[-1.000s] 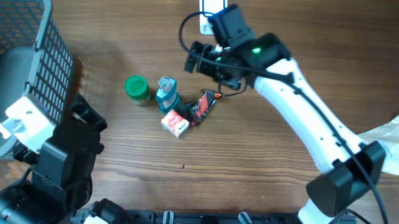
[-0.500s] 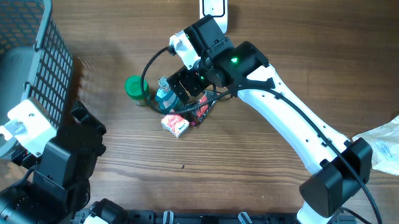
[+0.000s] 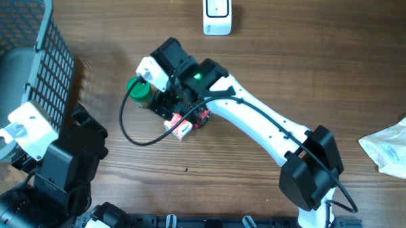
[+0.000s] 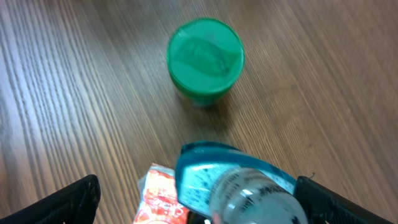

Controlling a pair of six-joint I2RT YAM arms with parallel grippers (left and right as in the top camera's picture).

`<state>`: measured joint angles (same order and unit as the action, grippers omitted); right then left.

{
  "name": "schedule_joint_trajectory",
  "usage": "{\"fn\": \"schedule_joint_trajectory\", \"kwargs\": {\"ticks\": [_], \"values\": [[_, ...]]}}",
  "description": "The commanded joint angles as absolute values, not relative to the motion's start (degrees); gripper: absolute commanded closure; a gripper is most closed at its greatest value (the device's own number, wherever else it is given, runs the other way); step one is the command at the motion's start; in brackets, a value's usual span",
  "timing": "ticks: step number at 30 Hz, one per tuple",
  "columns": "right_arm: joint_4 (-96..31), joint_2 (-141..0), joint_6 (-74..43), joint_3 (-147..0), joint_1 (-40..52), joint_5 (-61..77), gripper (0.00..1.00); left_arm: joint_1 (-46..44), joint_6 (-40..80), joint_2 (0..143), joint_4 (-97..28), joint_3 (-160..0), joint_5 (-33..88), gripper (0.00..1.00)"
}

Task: Scan the item barcode
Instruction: 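Reach the right gripper down over the blue Listerine bottle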

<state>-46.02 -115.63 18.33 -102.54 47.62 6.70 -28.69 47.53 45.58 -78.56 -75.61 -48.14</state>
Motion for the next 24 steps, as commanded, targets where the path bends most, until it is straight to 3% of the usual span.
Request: {"fn": "schedule_joint_trajectory", "kwargs": {"ticks": [1,9,12,17,24], "values": [[-45.06,-115.94,17.41,-104.79,47.13,4.51,0.0,-28.14,48.47,45.69,-79.68,-76.03,-49.12,0.0],[-41.93,-118.1,16.32,-104.77,47.03,3.4,0.0,-28.14,48.49,45.69,-80.23,-76.03,-49.1,0.0],[-41.19,-118.67,14.9,-104.77,47.03,2.13,0.24,-28.14,48.49,45.69,-80.64,-76.03,-49.1,0.0],[-41.28,-118.67,14.63,-104.77,46.94,1.26,0.24,-28.14,48.49,45.69,-80.64,-76.03,-49.1,0.0],[-42.39,-118.67,13.34,-104.77,46.74,-0.64,0.46,-28.14,48.49,45.69,-80.64,-76.03,-49.1,0.0]]}}
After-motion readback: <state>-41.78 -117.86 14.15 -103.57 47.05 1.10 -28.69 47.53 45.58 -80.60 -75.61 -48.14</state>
